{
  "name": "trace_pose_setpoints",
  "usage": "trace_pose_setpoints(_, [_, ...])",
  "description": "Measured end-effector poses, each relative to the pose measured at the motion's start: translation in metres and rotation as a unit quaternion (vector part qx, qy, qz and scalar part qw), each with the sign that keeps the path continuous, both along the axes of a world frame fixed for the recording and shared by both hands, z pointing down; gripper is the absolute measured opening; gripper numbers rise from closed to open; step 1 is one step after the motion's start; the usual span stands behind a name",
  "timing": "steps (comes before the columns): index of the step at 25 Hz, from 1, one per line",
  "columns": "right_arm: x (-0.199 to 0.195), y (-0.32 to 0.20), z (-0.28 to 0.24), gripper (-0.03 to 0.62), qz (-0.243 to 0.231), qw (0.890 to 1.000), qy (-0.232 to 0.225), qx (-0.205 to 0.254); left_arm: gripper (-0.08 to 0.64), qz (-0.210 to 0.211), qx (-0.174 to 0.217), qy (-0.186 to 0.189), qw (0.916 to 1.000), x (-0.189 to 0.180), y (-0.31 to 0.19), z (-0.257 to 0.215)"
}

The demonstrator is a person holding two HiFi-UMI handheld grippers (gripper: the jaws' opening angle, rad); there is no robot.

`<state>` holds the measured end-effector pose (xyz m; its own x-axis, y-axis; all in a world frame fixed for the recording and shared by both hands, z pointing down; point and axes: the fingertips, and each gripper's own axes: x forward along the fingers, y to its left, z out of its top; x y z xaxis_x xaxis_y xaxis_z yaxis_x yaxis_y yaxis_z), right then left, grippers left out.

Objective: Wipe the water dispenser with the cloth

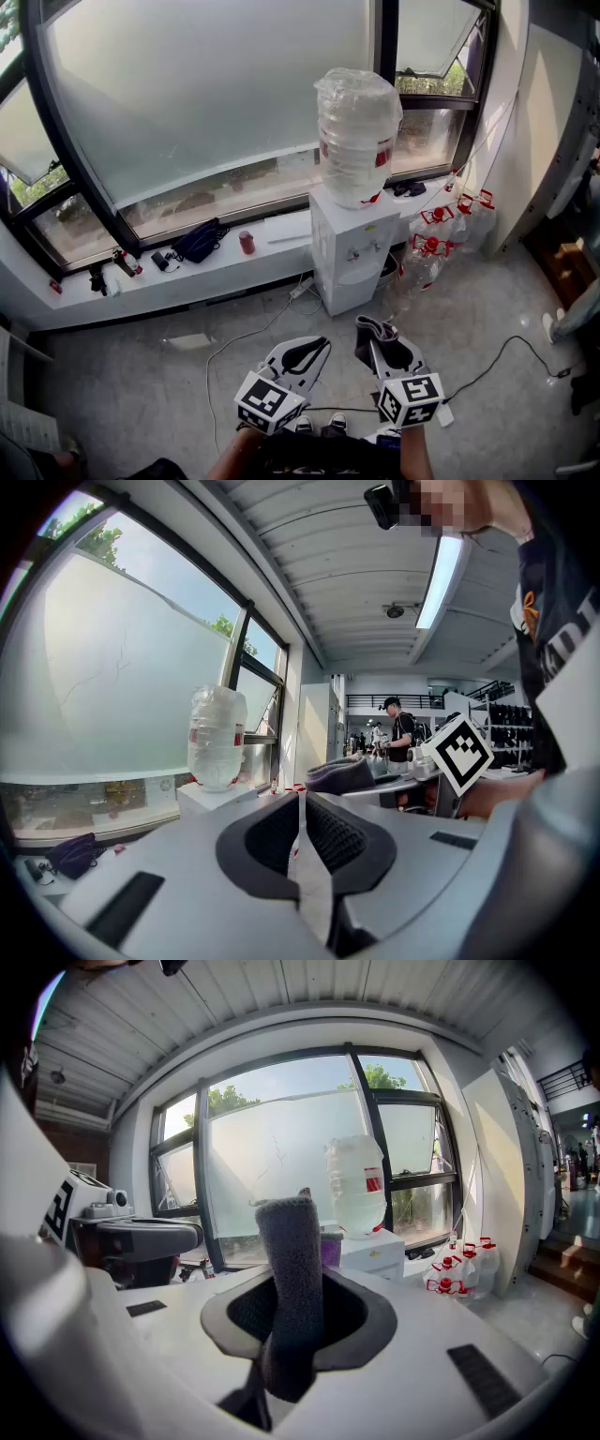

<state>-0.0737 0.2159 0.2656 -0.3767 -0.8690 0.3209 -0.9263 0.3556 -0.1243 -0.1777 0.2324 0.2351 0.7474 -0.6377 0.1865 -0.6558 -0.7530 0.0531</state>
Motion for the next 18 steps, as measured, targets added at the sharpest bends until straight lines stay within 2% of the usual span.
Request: trace_pose_setpoints(18, [0.039,0.003,0.005,0.103,-0.018,1.000,-0.006,0.002,0.023,-0.019,0.003,-0.001,0.9998,0.036,0.001,0.004])
